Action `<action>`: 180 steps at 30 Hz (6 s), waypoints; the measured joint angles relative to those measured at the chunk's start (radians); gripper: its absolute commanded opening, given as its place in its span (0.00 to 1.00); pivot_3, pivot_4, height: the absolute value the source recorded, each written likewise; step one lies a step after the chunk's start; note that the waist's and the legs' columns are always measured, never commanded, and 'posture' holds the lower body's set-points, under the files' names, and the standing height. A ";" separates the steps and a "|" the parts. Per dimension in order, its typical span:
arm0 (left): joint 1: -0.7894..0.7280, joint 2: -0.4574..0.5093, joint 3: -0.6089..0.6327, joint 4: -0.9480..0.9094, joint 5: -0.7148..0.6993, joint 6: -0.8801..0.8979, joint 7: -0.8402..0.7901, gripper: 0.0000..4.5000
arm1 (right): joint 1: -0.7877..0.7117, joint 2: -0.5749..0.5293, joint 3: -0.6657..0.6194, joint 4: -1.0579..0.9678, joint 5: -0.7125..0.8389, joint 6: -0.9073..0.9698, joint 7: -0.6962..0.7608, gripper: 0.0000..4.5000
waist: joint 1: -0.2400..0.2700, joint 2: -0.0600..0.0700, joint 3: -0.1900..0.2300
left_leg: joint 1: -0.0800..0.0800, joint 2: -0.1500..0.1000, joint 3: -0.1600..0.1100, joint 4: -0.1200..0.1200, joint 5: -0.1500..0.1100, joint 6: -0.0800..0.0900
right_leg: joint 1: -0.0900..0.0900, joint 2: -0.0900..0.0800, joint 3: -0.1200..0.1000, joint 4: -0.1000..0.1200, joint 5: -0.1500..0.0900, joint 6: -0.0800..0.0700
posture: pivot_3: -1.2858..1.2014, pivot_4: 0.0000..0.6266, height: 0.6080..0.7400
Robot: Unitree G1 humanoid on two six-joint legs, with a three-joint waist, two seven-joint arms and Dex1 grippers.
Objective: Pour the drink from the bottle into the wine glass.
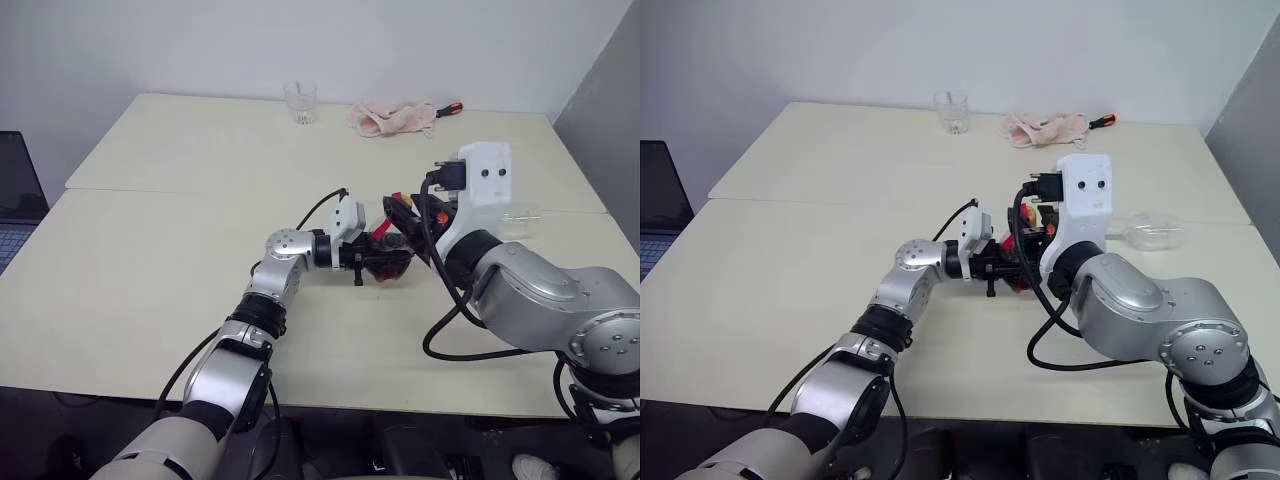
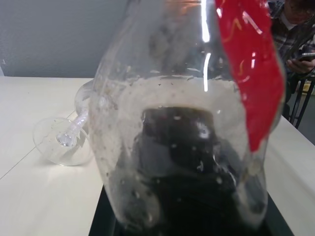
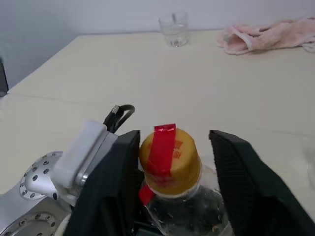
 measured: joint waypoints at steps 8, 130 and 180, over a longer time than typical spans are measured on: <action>0.000 0.001 0.008 -0.006 0.000 0.003 0.018 0.23 | -0.003 -0.097 -0.024 0.029 -0.099 0.052 0.268 0.27 | 0.002 0.000 0.000 | 0.000 0.000 0.000 0.000 0.000 0.000 | 0.000 0.000 0.000 -0.001 0.000 0.000 | 0.52 0.24 1.00; -0.035 0.021 0.040 0.045 0.018 -0.016 0.035 0.22 | 0.196 0.134 -0.352 -0.020 -0.318 0.234 0.695 1.00 | -0.005 0.001 0.001 | 0.002 -0.001 0.000 0.000 0.000 0.000 | 0.001 0.001 -0.001 0.003 0.000 0.000 | 0.52 0.24 1.00; -0.035 0.017 0.040 0.040 0.021 -0.015 0.041 0.22 | 0.268 0.135 -0.348 0.033 -0.463 0.264 0.980 1.00 | 0.001 0.001 0.001 | 0.001 -0.001 0.001 -0.002 0.000 0.000 | 0.000 0.001 -0.003 0.000 0.000 0.000 | 0.52 0.24 1.00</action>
